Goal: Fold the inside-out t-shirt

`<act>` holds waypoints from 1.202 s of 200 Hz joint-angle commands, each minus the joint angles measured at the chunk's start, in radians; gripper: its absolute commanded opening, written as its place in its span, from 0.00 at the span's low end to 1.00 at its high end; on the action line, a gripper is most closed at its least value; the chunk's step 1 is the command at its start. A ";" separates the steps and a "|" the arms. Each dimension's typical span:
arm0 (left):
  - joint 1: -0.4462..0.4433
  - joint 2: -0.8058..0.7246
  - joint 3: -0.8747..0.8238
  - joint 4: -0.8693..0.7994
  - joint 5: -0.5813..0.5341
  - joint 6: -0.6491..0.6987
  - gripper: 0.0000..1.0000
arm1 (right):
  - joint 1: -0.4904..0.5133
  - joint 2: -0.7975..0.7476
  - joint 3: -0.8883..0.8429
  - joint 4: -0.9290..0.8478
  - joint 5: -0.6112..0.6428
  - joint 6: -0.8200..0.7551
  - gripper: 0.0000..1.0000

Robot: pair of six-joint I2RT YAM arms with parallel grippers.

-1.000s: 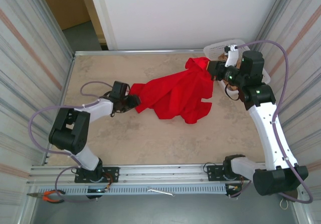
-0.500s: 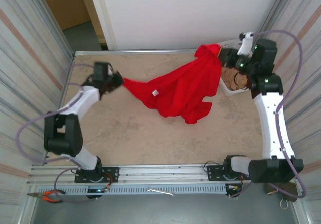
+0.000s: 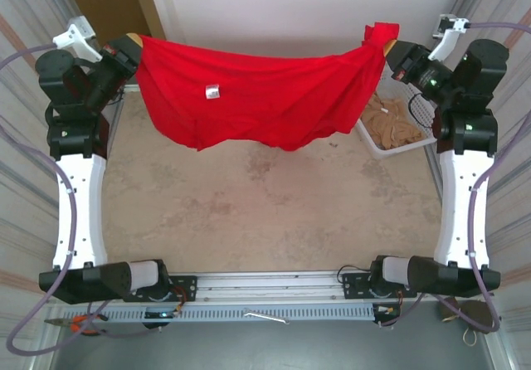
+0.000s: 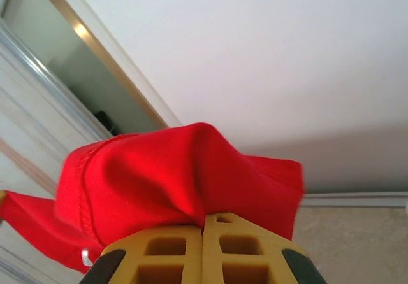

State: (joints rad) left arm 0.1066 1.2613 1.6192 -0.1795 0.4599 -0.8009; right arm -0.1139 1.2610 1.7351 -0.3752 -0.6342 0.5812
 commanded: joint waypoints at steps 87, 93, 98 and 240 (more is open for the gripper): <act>-0.016 -0.069 -0.336 -0.038 0.057 -0.081 0.00 | 0.007 -0.166 -0.258 0.096 -0.045 0.095 0.00; -0.034 -0.046 -0.355 -0.035 0.051 -0.070 0.00 | 0.013 -0.158 -0.292 0.095 -0.031 0.076 0.00; -0.052 -0.023 -0.369 -0.035 0.043 -0.055 0.00 | 0.018 -0.147 -0.319 0.094 -0.018 0.059 0.00; -0.256 0.471 -0.438 0.011 -0.051 0.205 0.56 | 0.114 0.082 -0.577 0.121 0.165 -0.147 0.00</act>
State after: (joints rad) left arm -0.0891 1.8175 1.2388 -0.1677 0.4553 -0.6781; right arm -0.0055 1.3594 1.1778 -0.2825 -0.4858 0.4679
